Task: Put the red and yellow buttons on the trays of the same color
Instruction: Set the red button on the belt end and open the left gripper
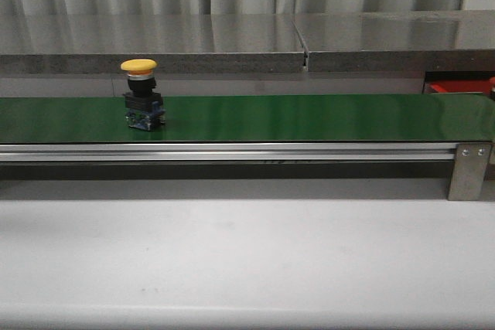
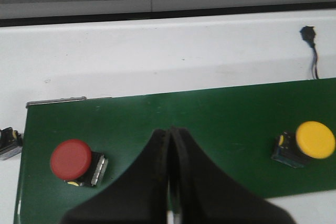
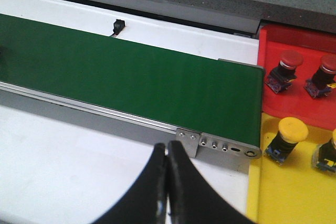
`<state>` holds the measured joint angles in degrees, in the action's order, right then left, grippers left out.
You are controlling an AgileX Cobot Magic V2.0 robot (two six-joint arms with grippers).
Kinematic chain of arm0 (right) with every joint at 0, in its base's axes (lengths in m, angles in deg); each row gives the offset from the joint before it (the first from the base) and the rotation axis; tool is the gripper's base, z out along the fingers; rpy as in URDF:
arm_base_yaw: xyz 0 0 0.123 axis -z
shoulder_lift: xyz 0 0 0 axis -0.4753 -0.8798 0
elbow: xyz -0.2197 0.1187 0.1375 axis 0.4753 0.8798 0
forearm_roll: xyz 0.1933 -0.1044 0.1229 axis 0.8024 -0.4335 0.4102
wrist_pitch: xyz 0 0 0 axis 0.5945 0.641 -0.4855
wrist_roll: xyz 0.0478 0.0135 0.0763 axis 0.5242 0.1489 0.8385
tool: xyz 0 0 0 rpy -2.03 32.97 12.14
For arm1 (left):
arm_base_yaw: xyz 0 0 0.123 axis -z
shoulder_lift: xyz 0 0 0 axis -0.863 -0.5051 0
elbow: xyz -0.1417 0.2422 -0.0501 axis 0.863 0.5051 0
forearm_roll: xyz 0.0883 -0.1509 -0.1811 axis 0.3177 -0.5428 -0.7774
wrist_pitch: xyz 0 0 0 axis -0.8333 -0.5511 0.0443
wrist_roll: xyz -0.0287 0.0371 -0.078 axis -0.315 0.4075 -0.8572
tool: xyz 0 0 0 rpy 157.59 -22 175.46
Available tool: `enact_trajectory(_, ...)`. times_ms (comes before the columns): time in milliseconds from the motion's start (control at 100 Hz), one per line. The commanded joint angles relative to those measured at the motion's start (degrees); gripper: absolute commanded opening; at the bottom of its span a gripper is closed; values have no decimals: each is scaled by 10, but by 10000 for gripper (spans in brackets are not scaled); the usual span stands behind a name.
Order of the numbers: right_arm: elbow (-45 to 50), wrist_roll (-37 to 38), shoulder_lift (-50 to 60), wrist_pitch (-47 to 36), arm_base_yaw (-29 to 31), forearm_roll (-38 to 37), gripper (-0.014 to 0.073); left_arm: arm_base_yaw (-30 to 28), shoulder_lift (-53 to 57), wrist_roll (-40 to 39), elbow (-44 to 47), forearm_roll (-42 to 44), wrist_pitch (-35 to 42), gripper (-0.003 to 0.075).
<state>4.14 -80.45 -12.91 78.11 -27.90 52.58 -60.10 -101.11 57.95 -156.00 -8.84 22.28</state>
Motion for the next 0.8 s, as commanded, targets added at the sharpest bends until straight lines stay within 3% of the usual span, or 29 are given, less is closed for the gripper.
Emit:
enact_trajectory(0, -12, -4, 0, -36, -1, 9, -76, 18, 52, 0, 9, -12, 25, -20)
enact_trajectory(250, -12, -4, 0, -37, -1, 9, -76, 41, 156, 0, 134, -24, 76, -20)
enact_trajectory(790, -12, -4, 0, -42, -1, 9, -76, 41, 432, 0, 358, -35, 112, -20)
